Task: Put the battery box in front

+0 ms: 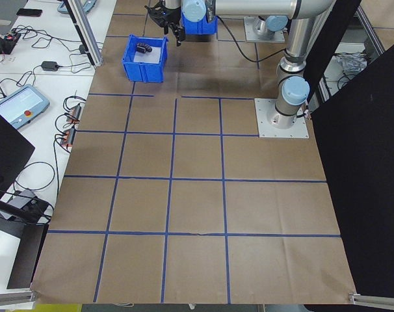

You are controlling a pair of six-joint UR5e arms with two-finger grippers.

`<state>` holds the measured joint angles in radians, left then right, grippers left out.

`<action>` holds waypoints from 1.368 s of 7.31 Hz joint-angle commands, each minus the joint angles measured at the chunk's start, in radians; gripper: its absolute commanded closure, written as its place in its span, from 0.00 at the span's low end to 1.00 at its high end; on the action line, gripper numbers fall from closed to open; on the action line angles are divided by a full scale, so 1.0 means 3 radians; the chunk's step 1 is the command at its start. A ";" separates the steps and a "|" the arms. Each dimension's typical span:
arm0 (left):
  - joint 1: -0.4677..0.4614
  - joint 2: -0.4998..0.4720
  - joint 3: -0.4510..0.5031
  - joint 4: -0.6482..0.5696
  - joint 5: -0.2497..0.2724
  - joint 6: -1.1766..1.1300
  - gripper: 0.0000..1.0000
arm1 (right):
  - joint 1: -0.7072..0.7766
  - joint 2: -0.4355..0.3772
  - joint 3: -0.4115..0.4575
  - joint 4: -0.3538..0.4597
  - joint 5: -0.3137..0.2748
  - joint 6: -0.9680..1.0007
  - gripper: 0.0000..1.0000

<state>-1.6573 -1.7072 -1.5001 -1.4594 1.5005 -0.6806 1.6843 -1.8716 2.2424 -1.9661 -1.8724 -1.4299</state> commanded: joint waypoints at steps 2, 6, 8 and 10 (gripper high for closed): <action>0.0063 0.0407 -0.0224 -0.0208 0.0380 0.1811 0.00 | 0.0672 0.0224 -0.0045 -0.0001 -0.0027 0.0724 1.00; 0.0058 0.0725 -0.0583 -0.0167 0.0450 0.2264 0.00 | 0.1639 0.1098 -0.0637 -0.0022 -0.0170 0.1655 1.00; 0.0063 0.0761 -0.0588 -0.0192 0.0285 0.2340 0.00 | 0.1952 0.1401 -0.0898 -0.0037 -0.0181 0.1872 1.00; 0.0079 0.0812 -0.0599 -0.0213 0.0306 0.2345 0.00 | 0.1969 0.1473 -0.0925 -0.0012 -0.0196 0.1872 1.00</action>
<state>-1.6359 -1.4717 -1.6783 -1.5191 1.5897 0.0204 2.2662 -1.4447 1.9716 -1.9752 -1.9285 -0.8727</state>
